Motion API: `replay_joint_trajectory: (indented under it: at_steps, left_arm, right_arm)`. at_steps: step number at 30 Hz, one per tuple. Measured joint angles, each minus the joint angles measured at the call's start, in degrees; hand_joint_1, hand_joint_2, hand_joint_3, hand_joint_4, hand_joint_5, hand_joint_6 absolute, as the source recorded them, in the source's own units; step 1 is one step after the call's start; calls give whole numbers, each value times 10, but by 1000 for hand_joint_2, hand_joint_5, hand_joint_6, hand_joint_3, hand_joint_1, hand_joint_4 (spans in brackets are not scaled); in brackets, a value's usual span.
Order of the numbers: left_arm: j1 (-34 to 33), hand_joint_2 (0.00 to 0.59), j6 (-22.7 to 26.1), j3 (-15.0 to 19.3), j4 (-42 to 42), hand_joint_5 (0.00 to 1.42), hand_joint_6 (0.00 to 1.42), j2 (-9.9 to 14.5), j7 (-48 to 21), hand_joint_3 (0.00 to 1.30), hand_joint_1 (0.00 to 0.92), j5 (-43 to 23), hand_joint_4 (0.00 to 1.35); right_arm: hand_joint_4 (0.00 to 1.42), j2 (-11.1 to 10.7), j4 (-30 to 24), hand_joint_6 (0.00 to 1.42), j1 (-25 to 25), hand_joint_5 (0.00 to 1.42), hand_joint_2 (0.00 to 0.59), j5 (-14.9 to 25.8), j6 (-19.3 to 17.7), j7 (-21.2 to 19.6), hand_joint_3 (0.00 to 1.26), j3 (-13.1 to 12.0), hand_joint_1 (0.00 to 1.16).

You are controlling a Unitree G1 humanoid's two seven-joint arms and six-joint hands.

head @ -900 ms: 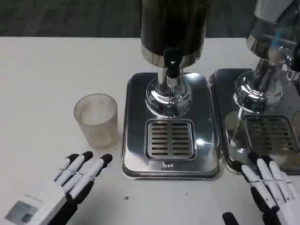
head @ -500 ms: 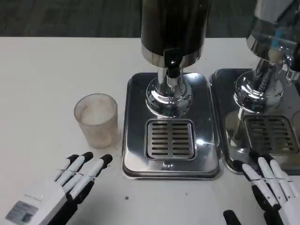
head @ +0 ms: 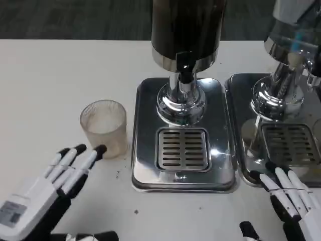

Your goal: Grasp the cup under the faucet to collect the drink, then remove the cup.

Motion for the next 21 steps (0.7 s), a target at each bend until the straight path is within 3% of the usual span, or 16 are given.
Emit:
replay_joint_trajectory:
  at_steps: [5, 13, 16, 21]
  left_arm:
    - [-67, 47, -9, 3, 55, 0, 0, -17, -13, 0, 0, -72, 0]
    - [-156, 53, -16, 3, 134, 9, 0, -37, -31, 0, 21, -112, 0]
    - [-187, 42, -23, 1, 172, 32, 17, -47, -43, 0, 98, -128, 0]
    - [-218, 35, -27, -4, 205, 54, 33, -59, -60, 0, 108, -136, 0]
  right_arm:
    - [98, 20, -8, 168, -9, 89, 393, 0, 3, 4, 192, -2, 305]
    - [125, 41, -14, 180, -10, 108, 398, -6, 3, 5, 224, 4, 313]
    - [129, 45, -14, 190, -10, 119, 398, -6, 3, 4, 237, 4, 315]
    - [139, 41, -10, 194, -12, 122, 398, 3, -7, 4, 246, 1, 315]
